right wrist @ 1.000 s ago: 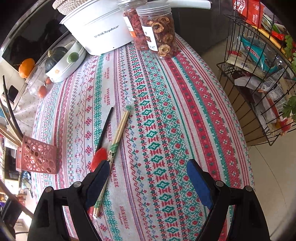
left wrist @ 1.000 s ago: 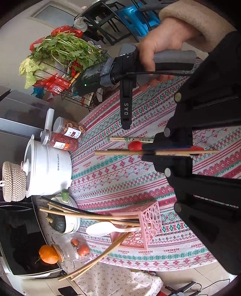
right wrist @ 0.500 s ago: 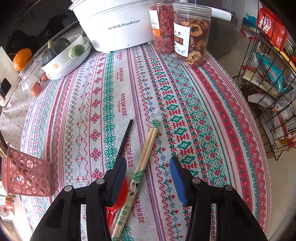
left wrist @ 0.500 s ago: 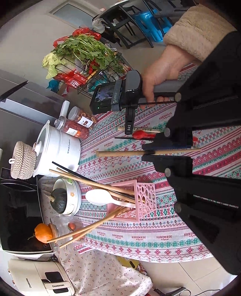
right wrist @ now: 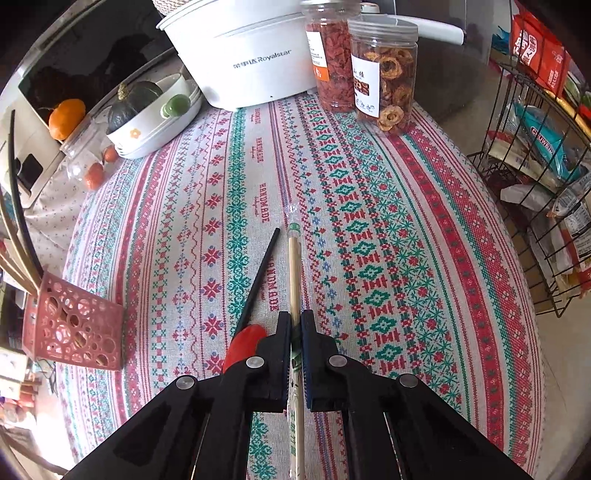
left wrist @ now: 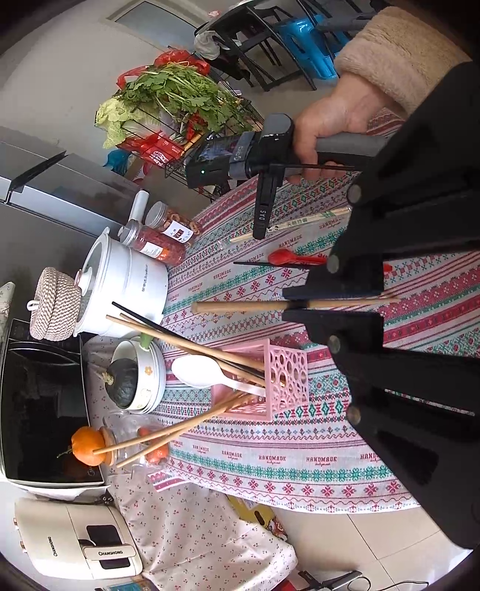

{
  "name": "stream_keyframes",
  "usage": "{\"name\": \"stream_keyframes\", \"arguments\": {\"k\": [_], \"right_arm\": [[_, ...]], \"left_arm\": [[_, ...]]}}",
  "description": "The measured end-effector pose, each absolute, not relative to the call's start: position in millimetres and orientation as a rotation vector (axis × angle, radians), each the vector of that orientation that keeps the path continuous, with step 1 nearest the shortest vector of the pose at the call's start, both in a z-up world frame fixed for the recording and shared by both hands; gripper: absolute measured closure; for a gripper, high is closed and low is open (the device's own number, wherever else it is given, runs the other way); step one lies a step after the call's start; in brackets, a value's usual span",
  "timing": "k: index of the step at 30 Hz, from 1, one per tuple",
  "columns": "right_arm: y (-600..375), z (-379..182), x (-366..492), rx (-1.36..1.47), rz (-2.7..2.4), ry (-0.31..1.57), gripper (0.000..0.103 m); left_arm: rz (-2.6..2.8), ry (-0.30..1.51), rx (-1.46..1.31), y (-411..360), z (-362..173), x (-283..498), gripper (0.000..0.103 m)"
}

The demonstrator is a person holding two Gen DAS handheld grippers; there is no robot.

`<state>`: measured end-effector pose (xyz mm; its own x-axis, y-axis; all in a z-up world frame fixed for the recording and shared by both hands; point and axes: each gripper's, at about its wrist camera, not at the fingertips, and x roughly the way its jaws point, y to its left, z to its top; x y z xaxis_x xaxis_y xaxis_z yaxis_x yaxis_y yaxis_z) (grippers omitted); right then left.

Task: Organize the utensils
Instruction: 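Lower the wooden chopstick into the basket and open the left gripper while the right carries its chopstick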

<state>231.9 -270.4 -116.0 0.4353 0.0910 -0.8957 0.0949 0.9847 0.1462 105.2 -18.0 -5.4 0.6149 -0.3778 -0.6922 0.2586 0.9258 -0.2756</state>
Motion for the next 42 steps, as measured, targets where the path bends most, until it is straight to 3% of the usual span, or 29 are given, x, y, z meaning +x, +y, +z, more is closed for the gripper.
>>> {"name": "stream_keyframes", "arguments": {"k": [20, 31, 42], "right_arm": [[-247, 30, 135, 0.285, 0.211, 0.597, 0.098], [-221, 52, 122, 0.282, 0.25, 0.464, 0.098], [-189, 49, 139, 0.356, 0.241, 0.412, 0.098]], "left_arm": [[-0.34, 0.549, -0.246, 17, 55, 71, 0.098], [-0.177, 0.354, -0.288, 43, 67, 87, 0.098], [-0.082, 0.45, -0.231, 39, 29, 131, 0.098]]}}
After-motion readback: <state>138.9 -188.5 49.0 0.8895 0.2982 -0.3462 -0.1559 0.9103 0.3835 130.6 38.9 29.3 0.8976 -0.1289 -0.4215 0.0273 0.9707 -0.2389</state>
